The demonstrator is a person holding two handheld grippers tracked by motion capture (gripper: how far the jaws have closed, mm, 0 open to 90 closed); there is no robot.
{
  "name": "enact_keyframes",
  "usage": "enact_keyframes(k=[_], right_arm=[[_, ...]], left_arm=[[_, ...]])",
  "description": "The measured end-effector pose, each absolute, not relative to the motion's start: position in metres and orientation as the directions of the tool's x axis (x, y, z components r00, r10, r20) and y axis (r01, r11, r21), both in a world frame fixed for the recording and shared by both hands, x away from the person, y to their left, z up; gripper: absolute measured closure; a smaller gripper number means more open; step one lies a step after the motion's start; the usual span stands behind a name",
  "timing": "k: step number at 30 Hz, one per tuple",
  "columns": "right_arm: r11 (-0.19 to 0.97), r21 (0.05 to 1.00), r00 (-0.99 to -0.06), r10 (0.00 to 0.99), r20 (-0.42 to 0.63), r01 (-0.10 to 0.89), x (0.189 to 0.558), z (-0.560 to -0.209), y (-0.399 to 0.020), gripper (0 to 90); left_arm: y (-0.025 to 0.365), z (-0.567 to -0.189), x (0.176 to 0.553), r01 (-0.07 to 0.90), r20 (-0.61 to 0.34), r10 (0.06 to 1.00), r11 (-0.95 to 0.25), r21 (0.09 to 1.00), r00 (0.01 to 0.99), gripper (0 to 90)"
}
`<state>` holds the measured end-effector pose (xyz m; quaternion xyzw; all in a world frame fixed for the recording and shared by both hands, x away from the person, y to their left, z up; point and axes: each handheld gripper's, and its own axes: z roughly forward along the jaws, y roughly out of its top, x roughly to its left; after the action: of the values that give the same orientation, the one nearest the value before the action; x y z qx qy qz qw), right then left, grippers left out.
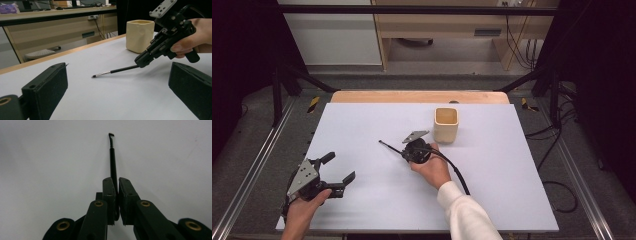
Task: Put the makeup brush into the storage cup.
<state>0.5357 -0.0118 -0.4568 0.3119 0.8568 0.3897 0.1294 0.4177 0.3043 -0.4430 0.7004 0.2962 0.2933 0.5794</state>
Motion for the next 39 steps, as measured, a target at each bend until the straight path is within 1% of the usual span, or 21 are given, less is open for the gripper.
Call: enact_keyframes(k=[8, 17, 30, 39], right_arm=[[0.484, 0.772, -0.775, 0.632, 0.018, 0.413, 0.528, -0.449, -0.023, 84.0], [0.426, 0.82, -0.764, 0.645, 0.022, 0.383, 0.51, -0.44, -0.046, 84.0], [0.388, 0.854, -0.761, 0.649, 0.015, 0.348, 0.492, -0.435, -0.066, 84.0], [0.357, 0.874, -0.749, 0.662, 0.013, 0.33, 0.475, -0.436, -0.089, 84.0]], left_arm=[[0.301, -0.443, 0.417, 0.077, 0.073, 0.749, -0.163, 0.984, 0.658, 1.8], [0.294, -0.443, 0.417, 0.081, 0.071, 0.742, -0.167, 0.983, 0.667, 1.9], [0.282, -0.443, 0.416, 0.091, 0.067, 0.739, -0.171, 0.981, 0.671, 2.1], [0.273, -0.444, 0.415, 0.093, 0.07, 0.731, -0.181, 0.979, 0.679, 2.2]])
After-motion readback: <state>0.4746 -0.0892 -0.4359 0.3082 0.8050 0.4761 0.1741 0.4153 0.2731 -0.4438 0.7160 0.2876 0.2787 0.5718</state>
